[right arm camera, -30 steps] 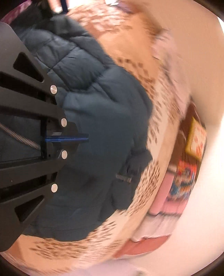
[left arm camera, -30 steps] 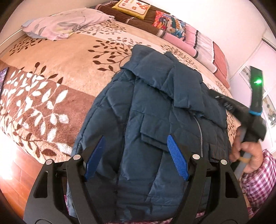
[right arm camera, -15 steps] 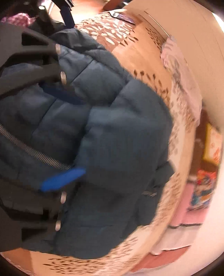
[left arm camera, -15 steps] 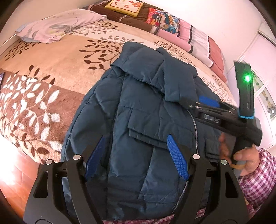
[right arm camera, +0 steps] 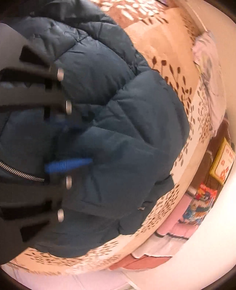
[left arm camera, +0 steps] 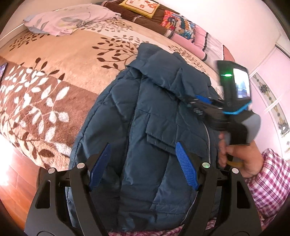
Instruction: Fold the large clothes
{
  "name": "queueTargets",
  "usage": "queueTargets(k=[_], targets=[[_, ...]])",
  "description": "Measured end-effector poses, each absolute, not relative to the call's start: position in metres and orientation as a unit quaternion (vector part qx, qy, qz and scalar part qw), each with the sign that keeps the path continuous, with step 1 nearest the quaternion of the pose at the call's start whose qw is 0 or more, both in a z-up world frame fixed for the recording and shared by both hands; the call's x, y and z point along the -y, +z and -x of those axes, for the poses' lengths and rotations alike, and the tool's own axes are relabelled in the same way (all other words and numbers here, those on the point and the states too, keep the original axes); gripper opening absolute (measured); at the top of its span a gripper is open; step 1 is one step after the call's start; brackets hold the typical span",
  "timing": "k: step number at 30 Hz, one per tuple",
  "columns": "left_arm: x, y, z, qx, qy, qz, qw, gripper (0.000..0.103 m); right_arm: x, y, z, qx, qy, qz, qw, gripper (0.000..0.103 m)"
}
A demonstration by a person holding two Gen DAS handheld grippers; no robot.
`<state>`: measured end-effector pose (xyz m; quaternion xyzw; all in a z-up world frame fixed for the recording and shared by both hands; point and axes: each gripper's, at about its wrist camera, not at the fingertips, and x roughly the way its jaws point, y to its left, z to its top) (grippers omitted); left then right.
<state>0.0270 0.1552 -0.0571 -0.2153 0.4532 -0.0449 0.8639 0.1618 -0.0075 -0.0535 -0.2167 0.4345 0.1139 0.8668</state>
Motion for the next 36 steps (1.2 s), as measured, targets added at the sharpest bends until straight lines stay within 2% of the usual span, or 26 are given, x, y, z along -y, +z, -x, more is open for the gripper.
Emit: queueTargets(k=[8, 14, 21, 23, 24, 25, 36], targets=[[-0.149, -0.05, -0.026, -0.447, -0.046, 0.203, 0.87, 0.073, 0.078, 0.001, -0.158, -0.435, 0.13, 0.037, 0.89, 0.017], [-0.138, -0.046, -0.028, -0.448, -0.053, 0.185, 0.873, 0.073, 0.146, 0.011, -0.162, -0.457, 0.1, -0.077, 0.88, 0.017], [-0.128, -0.04, -0.029, -0.448, -0.059, 0.166, 0.877, 0.073, 0.199, -0.009, -0.165, -0.477, 0.037, -0.121, 0.87, 0.018], [-0.128, -0.041, -0.03, -0.45, -0.058, 0.165, 0.876, 0.073, 0.211, -0.016, -0.166, -0.491, 0.02, -0.128, 0.862, 0.023], [-0.127, -0.041, -0.03, -0.45, -0.058, 0.165, 0.876, 0.073, 0.217, -0.019, -0.165, -0.493, 0.009, -0.133, 0.86, 0.032], [-0.127, -0.041, -0.03, -0.451, -0.057, 0.164, 0.876, 0.073, 0.222, -0.021, -0.163, -0.493, 0.001, -0.133, 0.86, 0.036], [-0.116, -0.043, -0.035, -0.458, -0.064, 0.151, 0.874, 0.073, 0.251, -0.03, -0.143, -0.482, -0.049, -0.136, 0.864, 0.036]])
